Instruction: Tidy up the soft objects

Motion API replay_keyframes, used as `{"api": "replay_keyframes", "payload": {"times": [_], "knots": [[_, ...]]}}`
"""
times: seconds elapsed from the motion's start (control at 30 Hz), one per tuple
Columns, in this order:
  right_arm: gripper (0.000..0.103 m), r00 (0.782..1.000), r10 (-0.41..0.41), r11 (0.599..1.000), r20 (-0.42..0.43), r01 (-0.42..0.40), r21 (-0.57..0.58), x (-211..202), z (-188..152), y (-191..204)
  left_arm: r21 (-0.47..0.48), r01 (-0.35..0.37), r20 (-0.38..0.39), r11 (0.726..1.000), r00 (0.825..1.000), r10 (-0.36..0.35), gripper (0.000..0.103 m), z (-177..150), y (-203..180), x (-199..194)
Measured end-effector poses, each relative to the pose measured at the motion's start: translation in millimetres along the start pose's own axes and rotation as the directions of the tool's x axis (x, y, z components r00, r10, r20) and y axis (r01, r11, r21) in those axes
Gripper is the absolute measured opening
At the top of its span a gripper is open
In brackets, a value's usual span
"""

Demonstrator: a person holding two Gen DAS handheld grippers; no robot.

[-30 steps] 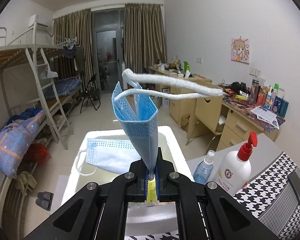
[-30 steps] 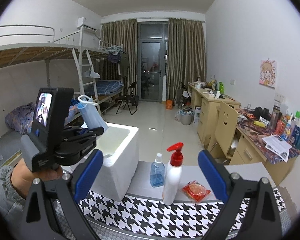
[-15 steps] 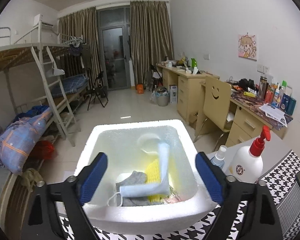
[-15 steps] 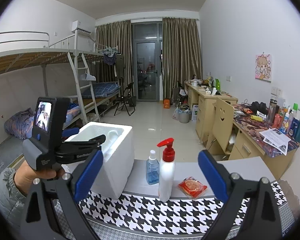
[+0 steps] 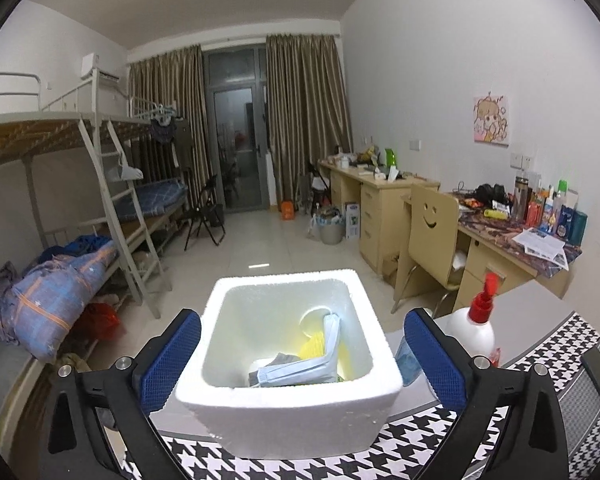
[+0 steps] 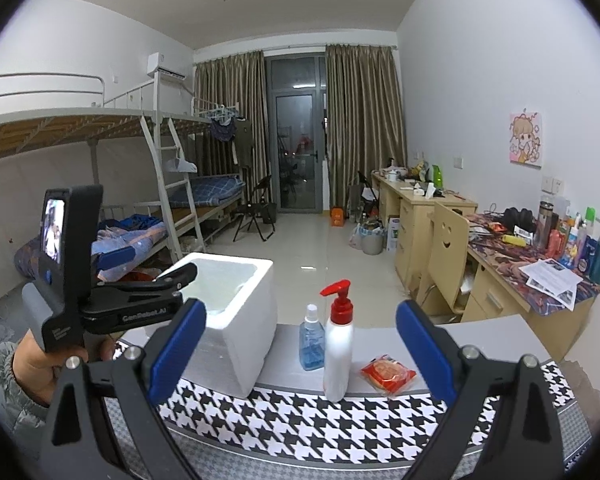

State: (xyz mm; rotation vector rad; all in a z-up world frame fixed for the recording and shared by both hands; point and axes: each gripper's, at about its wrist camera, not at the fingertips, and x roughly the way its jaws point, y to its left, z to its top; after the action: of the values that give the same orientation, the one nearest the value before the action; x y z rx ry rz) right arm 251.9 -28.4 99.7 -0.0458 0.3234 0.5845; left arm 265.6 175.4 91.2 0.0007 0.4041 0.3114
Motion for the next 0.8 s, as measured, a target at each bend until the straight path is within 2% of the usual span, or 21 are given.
{"api": "replay_keyframes", "payload": {"times": [0.57,0.8], "knots": [[0.098,0.998,0.035,0.999,0.059,-0.034,-0.023,-50.9,2.3,14.9,0.024,-0.024,0.105,0.999,0.994,0.021,0.102,-2.8,-9.6,-81.7],[0.098,0.995,0.042,0.998,0.087,-0.038,-0.047,-74.9,-1.4,20.0,0.001,-0.030,0.153,1.000,0.988,0.030,0.102,-9.5,-11.4,-117.6]]}}
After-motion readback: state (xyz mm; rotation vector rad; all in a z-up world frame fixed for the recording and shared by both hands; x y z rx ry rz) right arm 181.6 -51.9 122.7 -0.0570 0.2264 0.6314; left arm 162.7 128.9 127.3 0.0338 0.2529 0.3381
